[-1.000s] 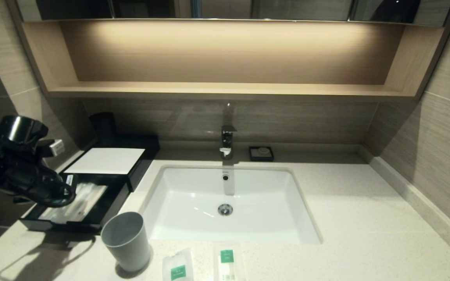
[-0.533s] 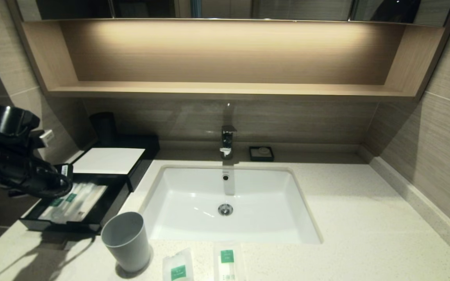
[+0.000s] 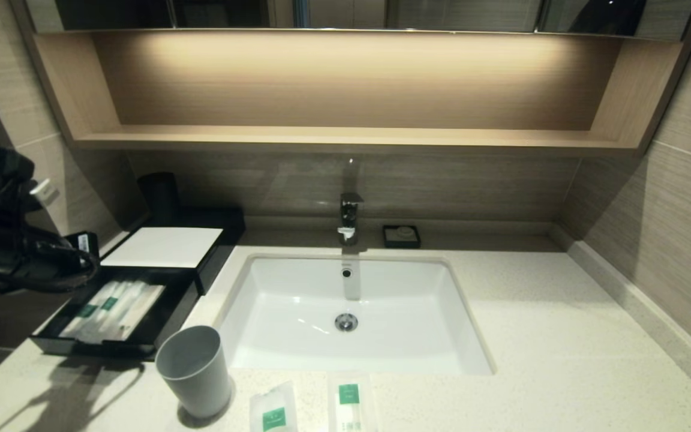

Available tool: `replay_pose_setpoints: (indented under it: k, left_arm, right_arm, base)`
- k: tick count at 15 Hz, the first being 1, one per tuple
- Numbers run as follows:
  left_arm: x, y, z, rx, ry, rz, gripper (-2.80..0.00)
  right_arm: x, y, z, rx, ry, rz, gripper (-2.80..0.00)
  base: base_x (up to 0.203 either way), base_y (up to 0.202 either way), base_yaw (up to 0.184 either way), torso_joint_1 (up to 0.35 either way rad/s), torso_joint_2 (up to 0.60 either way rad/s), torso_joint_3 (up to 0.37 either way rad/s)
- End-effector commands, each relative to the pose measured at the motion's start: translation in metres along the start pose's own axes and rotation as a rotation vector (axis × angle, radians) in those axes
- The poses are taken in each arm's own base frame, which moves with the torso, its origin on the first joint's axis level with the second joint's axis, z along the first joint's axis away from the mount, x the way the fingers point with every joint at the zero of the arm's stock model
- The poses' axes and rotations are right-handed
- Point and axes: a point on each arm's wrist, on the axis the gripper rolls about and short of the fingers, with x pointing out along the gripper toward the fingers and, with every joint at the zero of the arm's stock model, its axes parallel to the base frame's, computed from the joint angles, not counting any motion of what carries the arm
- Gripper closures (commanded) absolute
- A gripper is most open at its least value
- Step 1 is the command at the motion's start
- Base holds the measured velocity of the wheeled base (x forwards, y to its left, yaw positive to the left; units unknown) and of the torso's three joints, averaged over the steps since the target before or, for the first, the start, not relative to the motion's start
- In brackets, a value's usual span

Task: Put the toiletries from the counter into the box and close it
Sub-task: Pick up the bathroom toiletry

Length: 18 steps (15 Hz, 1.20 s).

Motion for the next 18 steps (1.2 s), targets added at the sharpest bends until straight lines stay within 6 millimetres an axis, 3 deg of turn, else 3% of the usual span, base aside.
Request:
replay_pose_setpoints:
  k: [1,9,11,18]
  left_arm:
    - [-0.017,-0.007,0.009,0.008,-0.071,-0.026,0.00]
    - [-0.058,-0.022,0.014,0.056,-0.209,-0.095,0.00]
    - [-0.072,-0.027,0.011,0.071,-0.237,-0.123,0.00]
    - [-0.094,-0.040,-0.010,0.121,-0.247,-0.199,0.00]
  right_arm:
    - [0.000,0.000,0.000,0.000,0.000,0.000,0.00]
    - [0.000,0.000,0.000,0.000,0.000,0.000,0.00]
    - [0.000,0.000,0.000,0.000,0.001,0.000,0.00]
    - [0.000,0.000,0.000,0.000,-0.001,0.000,0.00]
  base:
    - [0.000,0.000,0.000,0.000,0.00,0.000]
    - [0.000,0.000,0.000,0.000,0.00,0.000]
    - [0.000,0.000,0.000,0.000,0.00,0.000]
    - [0.000,0.000,0.000,0.000,0.00,0.000]
